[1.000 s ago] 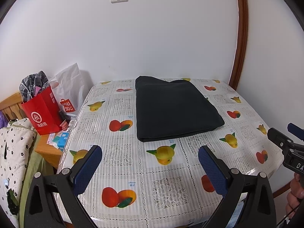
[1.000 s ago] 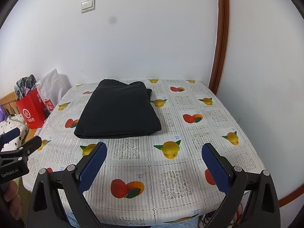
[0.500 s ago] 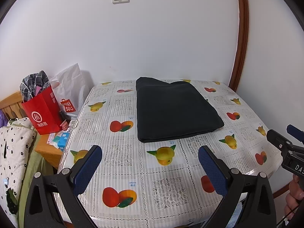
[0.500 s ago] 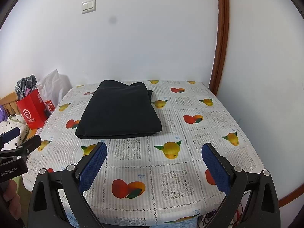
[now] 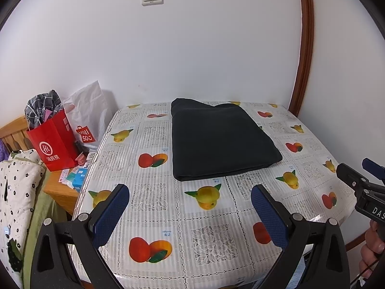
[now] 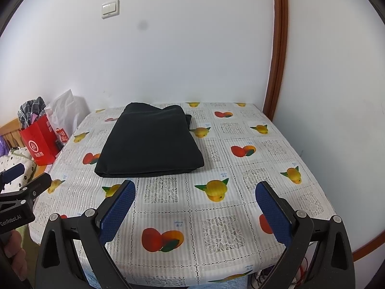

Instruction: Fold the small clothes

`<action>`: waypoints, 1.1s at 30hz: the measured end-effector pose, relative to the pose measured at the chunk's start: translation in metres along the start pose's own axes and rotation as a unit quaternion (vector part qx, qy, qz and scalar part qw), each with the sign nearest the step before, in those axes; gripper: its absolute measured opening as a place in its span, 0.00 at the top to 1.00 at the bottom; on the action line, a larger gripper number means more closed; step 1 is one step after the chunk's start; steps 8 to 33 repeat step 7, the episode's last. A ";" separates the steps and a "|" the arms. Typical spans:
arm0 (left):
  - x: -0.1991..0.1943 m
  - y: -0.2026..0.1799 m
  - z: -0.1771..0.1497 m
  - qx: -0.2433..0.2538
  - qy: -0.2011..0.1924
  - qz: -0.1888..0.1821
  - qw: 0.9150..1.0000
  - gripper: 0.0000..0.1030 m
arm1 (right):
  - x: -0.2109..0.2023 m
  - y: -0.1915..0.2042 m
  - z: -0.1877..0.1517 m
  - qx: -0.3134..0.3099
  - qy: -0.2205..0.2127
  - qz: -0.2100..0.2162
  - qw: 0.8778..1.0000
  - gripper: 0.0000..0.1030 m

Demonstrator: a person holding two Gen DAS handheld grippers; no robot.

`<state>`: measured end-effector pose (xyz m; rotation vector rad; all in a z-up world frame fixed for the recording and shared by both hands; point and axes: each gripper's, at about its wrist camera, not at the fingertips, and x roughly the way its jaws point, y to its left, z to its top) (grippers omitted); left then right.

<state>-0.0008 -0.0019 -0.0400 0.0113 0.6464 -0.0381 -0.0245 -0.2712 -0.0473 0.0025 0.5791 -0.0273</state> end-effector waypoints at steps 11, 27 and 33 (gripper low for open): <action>-0.001 0.000 0.000 -0.002 -0.003 -0.001 1.000 0.01 | 0.000 0.000 0.000 0.001 0.001 -0.001 1.000 0.04; -0.001 0.000 0.000 -0.002 -0.003 -0.001 1.000 0.01 | 0.000 0.000 0.000 0.001 0.001 -0.001 1.000 0.04; -0.001 0.000 0.000 -0.002 -0.003 -0.001 1.000 0.01 | 0.000 0.000 0.000 0.001 0.001 -0.001 1.000 0.04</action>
